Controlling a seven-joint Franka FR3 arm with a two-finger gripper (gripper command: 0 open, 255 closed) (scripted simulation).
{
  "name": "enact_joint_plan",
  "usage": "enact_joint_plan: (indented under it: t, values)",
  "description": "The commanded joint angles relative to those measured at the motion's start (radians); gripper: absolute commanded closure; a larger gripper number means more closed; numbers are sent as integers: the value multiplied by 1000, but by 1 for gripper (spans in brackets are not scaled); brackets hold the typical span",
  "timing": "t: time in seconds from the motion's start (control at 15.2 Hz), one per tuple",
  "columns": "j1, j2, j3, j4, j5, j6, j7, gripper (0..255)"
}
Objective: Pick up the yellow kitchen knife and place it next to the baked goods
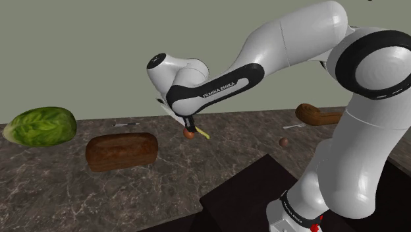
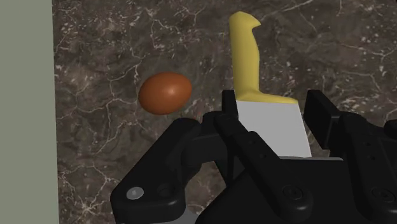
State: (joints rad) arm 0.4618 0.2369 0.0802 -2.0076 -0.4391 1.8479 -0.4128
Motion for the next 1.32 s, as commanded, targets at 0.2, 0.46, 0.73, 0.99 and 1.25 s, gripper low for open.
enact_joint_plan:
  t: [0.2, 0.46, 0.73, 0.99, 1.25]
  values:
    - [68, 33, 51, 50, 37, -56, 90, 255]
    - [123, 74, 89, 113, 64, -105, 160, 255]
    - [180, 129, 122, 195, 87, -158, 228, 255]
    - [239, 196, 150, 298, 104, -214, 292, 255]
    - [239, 222, 147, 280, 97, -174, 304, 255]
